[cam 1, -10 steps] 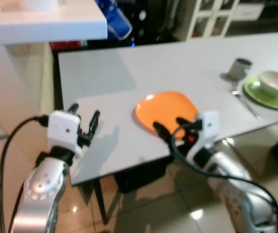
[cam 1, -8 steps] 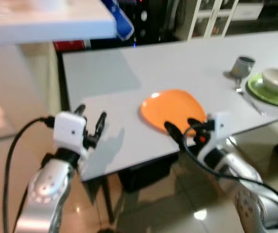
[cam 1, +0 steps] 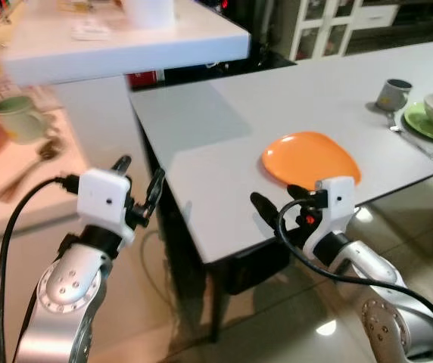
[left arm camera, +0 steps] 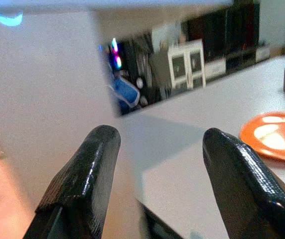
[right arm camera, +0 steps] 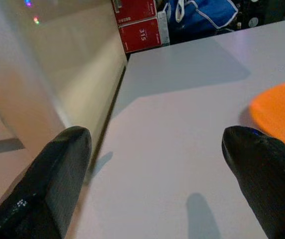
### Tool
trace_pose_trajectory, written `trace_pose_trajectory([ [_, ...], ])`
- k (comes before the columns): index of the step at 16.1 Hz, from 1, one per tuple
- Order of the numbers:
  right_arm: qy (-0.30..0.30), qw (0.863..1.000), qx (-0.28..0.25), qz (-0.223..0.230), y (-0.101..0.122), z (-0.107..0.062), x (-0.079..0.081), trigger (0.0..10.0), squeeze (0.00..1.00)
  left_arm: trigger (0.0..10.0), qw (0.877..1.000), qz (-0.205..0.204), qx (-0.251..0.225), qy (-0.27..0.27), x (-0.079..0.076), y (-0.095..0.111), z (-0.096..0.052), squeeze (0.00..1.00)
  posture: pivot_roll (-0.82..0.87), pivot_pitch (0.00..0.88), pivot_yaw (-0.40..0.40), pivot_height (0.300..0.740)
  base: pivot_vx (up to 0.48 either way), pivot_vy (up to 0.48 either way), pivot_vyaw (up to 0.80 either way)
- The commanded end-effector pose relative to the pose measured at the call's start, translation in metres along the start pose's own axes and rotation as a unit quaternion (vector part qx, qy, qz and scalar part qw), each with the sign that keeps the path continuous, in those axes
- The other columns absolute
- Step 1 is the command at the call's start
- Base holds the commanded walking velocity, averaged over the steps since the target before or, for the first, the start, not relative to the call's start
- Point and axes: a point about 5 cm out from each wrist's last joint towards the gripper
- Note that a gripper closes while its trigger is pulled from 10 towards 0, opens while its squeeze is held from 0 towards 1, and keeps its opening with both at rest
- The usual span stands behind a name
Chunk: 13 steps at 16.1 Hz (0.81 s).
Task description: Setting the table
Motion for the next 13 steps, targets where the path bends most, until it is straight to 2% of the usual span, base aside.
trace_pose_trajectory([
  [1,0.004,1.000,-0.022,-0.008,0.0096,0.0015,0.0027,10.0,0.00,10.0,1.000,0.004,0.006,0.005,0.0041,0.0004,-0.0016,0.00,0.07,0.000,-0.030,0.740,0.000,0.480,0.00],
  [13,0.009,0.999,-0.035,-0.015,0.0189,0.0087,0.0043,10.0,0.00,10.0,1.000,0.009,-0.005,0.026,0.0130,0.0087,0.0031,0.00,0.08,0.000,-0.053,0.740,0.000,0.480,0.00],
])
Point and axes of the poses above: a point about 5 cm out from each wrist's last joint towards the gripper, its own z axis pointing out of the wrist towards the gripper, its own y axis along the axis of the wrist's last joint, x = y × z, and after that the axes turned 12 degrees about -z, right-handed
